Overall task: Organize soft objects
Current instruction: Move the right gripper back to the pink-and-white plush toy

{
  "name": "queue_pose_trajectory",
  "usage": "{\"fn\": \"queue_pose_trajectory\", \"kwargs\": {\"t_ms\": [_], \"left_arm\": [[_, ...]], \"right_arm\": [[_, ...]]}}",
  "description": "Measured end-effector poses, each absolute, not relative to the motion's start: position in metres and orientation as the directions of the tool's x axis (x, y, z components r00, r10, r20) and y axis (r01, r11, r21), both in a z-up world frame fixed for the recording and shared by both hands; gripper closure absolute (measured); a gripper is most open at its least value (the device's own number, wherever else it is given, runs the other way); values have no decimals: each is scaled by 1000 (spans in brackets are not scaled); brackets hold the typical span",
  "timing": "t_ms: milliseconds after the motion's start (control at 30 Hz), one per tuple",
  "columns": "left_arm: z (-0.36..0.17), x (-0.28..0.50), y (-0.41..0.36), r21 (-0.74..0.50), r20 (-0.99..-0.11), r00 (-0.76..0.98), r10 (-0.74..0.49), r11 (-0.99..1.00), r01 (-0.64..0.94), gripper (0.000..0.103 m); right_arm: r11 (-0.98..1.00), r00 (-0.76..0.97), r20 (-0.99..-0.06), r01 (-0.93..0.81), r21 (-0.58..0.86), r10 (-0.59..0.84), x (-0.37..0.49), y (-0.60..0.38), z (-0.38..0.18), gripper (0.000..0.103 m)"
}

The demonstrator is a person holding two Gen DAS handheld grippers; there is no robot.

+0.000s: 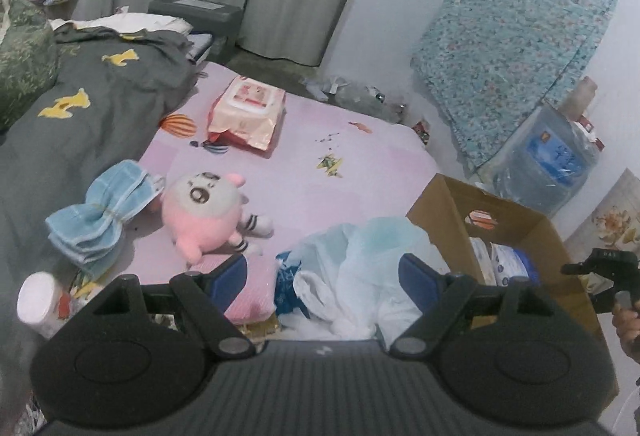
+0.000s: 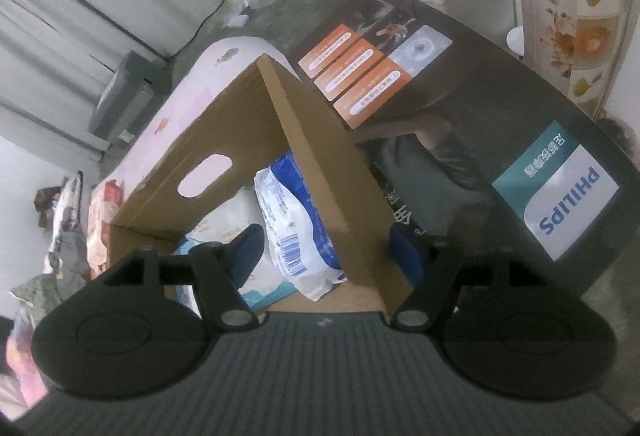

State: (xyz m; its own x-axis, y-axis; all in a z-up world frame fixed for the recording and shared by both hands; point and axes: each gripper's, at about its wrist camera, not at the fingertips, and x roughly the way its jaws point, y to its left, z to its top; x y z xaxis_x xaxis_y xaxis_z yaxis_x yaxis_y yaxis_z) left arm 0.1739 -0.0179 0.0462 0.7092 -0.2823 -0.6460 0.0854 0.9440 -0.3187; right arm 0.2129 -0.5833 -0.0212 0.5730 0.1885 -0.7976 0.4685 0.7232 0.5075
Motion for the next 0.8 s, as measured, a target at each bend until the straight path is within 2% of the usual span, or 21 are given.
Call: {"fn": "queue_pose_trajectory", "kwargs": {"t_ms": [300, 533, 633, 800], "left_arm": [[43, 154, -10, -278, -633, 734, -247, 957, 82, 19], [40, 129, 14, -204, -619, 772, -144, 979, 20, 18], [41, 121, 25, -159, -604, 792, -91, 987, -7, 18], [41, 109, 38, -105, -589, 807, -30, 994, -40, 18]], "right_arm": [[731, 580, -793, 458, 506, 185, 214, -578, -17, 34], [800, 641, -762, 406, 442, 95, 209, -556, 30, 34], [830, 683, -714, 306, 467, 150, 215, -523, 58, 34], [852, 673, -652, 61, 520, 350, 239, -438, 88, 34]]}}
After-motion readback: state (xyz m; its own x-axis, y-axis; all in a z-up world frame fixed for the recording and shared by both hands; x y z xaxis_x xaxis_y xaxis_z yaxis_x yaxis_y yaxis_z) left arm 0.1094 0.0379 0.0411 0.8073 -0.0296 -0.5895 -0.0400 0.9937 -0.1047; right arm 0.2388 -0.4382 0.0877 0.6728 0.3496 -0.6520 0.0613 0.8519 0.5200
